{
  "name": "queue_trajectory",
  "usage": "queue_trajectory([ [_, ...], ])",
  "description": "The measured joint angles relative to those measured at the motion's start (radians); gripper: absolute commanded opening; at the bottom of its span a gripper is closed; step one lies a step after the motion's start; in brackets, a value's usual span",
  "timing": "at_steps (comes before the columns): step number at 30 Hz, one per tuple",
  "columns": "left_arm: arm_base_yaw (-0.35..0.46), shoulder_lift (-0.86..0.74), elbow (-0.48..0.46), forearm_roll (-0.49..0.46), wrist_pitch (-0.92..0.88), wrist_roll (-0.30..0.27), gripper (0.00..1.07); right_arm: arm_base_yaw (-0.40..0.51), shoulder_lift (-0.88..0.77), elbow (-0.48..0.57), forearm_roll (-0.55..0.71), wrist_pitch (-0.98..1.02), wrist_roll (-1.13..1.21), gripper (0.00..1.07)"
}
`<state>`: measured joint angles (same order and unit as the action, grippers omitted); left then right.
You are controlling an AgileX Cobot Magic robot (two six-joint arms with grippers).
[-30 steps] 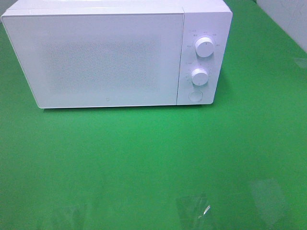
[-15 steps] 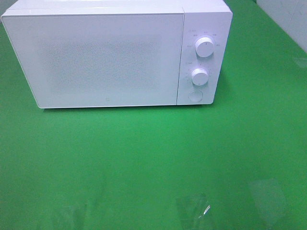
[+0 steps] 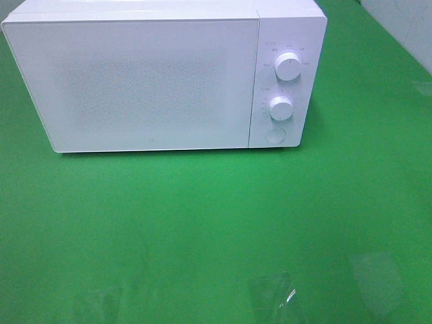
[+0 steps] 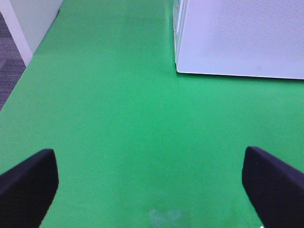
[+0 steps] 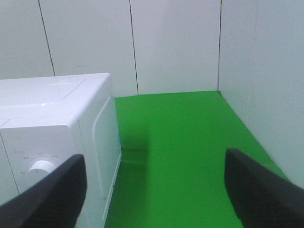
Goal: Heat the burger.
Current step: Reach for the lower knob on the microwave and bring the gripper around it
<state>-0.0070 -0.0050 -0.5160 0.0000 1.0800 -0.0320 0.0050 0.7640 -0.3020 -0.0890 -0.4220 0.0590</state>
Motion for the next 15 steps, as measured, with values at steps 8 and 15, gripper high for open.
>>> queue_trajectory([
  [8,0.0,0.0,0.0,0.0,0.0,0.0,1.01,0.0,0.187,0.0,0.005,-0.2,-0.005,0.76],
  [15,0.0,0.0,0.0,0.0,0.0,0.0,1.01,0.086,0.336,0.003,0.123,-0.319,-0.134,0.76],
])
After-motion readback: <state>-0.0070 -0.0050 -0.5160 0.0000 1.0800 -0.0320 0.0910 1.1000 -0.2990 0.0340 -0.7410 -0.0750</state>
